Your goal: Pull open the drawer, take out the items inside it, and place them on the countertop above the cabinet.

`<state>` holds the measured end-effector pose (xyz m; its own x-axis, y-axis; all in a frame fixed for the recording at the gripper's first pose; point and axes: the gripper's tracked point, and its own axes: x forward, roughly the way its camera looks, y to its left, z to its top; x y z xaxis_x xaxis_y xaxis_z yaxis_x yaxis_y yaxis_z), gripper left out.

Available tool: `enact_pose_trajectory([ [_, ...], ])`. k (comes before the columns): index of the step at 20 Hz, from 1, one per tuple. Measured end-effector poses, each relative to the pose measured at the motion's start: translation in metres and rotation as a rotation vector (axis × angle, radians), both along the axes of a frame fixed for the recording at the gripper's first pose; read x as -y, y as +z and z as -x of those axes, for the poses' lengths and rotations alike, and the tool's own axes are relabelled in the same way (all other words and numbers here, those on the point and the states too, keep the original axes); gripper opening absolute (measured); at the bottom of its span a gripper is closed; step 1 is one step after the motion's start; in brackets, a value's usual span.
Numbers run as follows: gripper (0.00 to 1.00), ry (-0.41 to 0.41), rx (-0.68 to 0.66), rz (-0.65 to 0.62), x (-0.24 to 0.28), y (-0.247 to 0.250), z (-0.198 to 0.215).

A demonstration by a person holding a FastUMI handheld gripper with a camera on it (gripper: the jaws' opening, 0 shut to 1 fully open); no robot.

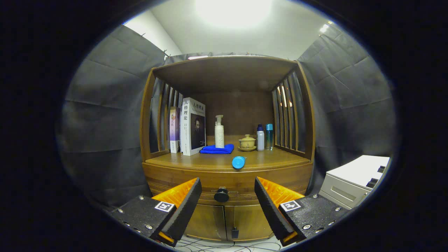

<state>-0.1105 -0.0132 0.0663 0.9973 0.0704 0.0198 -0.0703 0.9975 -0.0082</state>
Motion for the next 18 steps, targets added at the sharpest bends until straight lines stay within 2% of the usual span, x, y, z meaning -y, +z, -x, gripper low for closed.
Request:
enact_pose_trajectory([
  [9, 0.94, -0.012, -0.038, -0.036, 0.014, -0.02, 0.031],
  [18, 0.93, -0.008, -0.054, -0.028, 0.011, -0.028, 0.032],
])
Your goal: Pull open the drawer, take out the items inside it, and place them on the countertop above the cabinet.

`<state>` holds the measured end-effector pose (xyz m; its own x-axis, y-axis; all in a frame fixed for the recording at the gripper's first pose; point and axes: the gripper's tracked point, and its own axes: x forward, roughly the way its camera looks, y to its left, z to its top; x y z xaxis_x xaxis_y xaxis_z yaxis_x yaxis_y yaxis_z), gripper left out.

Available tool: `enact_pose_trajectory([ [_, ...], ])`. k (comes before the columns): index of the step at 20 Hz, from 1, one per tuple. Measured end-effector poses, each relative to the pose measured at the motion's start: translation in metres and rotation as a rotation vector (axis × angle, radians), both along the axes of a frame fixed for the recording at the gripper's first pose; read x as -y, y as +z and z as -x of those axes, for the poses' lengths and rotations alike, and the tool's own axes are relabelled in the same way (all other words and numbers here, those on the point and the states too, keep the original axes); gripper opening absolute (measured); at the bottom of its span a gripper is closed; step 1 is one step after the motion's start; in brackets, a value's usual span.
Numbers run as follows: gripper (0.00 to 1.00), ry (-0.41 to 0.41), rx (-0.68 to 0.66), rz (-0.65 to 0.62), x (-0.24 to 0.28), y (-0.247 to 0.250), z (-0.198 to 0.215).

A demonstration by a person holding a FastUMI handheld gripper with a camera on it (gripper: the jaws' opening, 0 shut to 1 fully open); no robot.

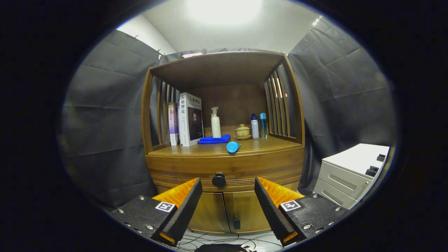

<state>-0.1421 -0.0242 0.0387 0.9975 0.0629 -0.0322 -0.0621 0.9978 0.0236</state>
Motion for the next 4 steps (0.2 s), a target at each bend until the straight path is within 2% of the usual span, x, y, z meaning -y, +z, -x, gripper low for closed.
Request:
enact_pose_trajectory([
  [4, 0.94, -0.002, -0.009, -0.008, 0.0019, -0.0019, -0.0007],
])
